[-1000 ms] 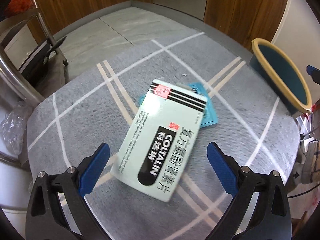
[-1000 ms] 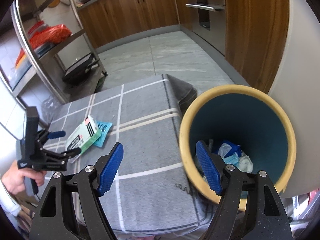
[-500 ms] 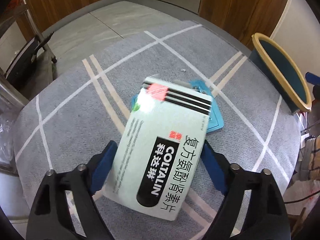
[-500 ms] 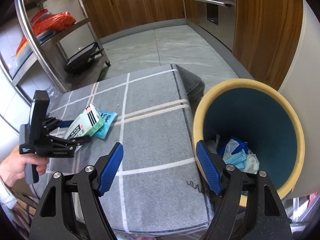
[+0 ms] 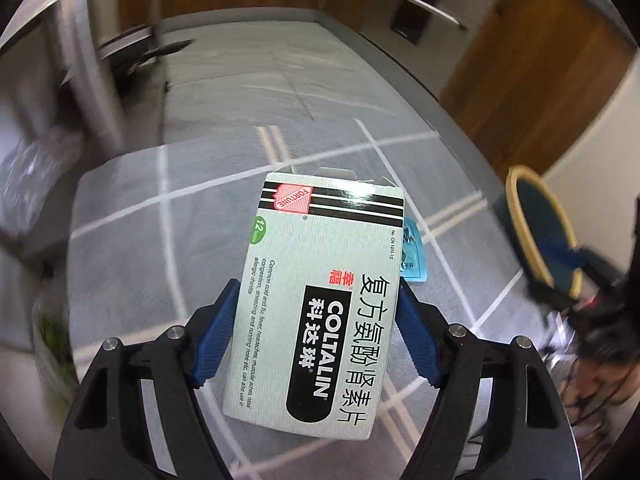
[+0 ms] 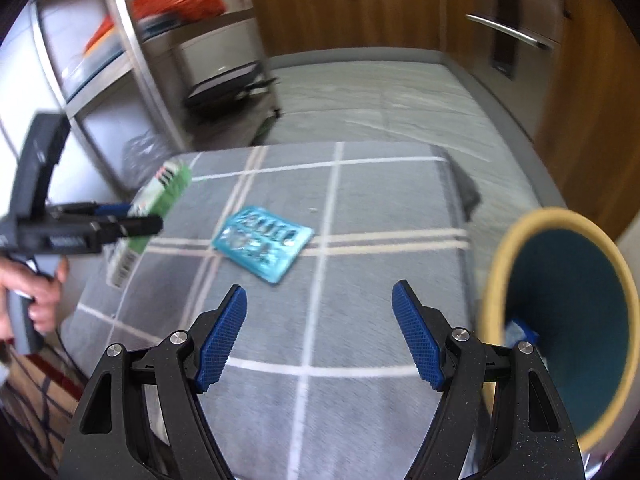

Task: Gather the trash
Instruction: 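Grasp the COLTALIN box with the left gripper while the right gripper grasps the blue blister pack, then carry the COLTALIN box and blue blister pack over the bin and release both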

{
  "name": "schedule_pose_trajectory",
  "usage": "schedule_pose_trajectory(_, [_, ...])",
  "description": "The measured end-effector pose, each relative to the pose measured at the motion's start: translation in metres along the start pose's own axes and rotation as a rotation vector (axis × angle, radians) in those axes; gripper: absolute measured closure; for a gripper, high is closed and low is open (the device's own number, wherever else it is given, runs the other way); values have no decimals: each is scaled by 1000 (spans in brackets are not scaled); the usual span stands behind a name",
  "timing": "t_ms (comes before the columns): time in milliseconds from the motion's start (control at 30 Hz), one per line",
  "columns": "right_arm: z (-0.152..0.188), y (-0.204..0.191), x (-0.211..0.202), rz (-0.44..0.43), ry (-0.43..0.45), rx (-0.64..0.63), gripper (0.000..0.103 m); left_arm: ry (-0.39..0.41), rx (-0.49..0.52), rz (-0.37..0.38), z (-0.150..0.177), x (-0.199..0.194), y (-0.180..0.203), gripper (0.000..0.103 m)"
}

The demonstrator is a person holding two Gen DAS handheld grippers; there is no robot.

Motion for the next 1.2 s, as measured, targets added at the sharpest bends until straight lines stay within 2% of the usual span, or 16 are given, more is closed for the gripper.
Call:
schedule_pose_trajectory(100, [-7,-9,19,-44,-25,-42,24,25,-67,1,0,-22,-12,30])
schedule_pose_trajectory(300, [-19,-25,59,-78,-108,-159,22,50,-105,-3,4,-43,-15,30])
schedule_pose_trajectory(467, [-26,-37,91,-94,-184,-287,21,38,-129,4,3,-38,-18,30])
schedule_pose_trajectory(867, [-40,-31,153,-152,-334,-440,20,22,-122,-23,-1,-32,-17,29])
schedule_pose_trajectory(967, [-43,-29,157,-167,-335,-465,16,17,-125,-25,-4,-29,-16,29])
schedule_pose_trajectory(1100, [-44,-30,158,-172,-321,-469,16,14,-126,-22,-9,-25,-11,29])
schedule_pose_trajectory(1200, [-41,-31,153,-175,-301,-467,28,14,-110,-26,-11,-22,-5,29])
Point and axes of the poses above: each gripper's, at about its wrist camera, not at the fingertips, and x roughly the way its jaws point, y to its right, z to its underside, the point moved 4 cm from there along x, roughly the way its jaws point, and after that the axes turned 11 degrees about -z, right-handed, at the moved point
